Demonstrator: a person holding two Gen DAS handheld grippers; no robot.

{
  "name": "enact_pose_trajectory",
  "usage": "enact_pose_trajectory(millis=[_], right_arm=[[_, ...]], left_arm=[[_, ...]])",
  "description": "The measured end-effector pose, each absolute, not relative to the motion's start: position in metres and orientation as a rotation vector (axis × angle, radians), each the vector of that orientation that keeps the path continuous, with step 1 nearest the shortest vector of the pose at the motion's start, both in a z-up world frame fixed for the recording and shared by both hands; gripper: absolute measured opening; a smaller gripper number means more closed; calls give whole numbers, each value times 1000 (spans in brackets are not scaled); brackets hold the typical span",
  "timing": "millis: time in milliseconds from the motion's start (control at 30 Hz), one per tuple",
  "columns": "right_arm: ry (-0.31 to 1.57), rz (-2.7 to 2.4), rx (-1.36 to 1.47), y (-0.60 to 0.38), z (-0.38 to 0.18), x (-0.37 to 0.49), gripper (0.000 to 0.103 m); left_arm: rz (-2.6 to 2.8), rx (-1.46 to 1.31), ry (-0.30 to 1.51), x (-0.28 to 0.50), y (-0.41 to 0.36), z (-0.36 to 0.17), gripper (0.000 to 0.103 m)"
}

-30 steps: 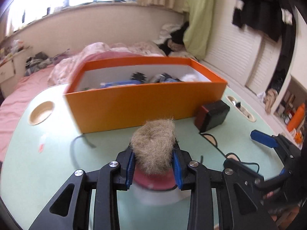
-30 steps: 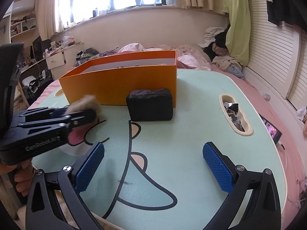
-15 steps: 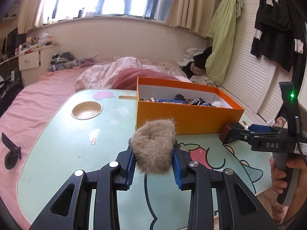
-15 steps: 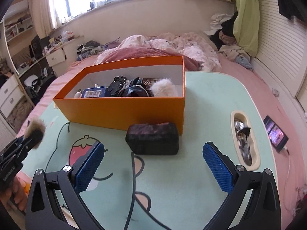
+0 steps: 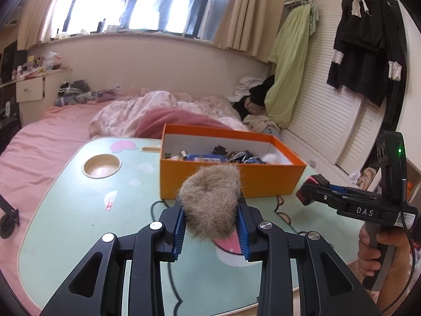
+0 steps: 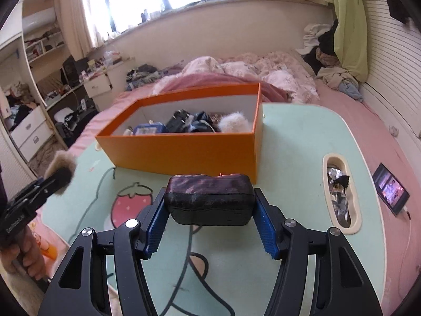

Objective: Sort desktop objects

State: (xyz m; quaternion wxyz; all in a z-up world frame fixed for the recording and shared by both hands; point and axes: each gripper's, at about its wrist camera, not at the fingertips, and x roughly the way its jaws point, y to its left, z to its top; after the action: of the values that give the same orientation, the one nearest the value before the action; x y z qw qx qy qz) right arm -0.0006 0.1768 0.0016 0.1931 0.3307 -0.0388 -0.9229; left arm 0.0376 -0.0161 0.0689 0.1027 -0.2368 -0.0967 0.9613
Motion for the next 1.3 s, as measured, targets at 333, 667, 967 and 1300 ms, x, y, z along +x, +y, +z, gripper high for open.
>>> enact_pose_trajectory(millis=[333, 667, 967, 1300], right_arm=[[-81, -2654, 766, 141, 61, -61, 62], [-268, -2648, 883, 167, 26, -78, 77], [-123, -2665, 859, 157, 22, -15, 77], [155, -2722, 1087, 134, -42, 21, 84]], left_arm=[[2936, -676, -327, -51, -2, 128, 36], [2921, -752, -368, -66, -12, 84, 81], [2883, -796, -198, 6, 2, 71, 100], [2922, -1172, -116, 1, 0, 5, 102]])
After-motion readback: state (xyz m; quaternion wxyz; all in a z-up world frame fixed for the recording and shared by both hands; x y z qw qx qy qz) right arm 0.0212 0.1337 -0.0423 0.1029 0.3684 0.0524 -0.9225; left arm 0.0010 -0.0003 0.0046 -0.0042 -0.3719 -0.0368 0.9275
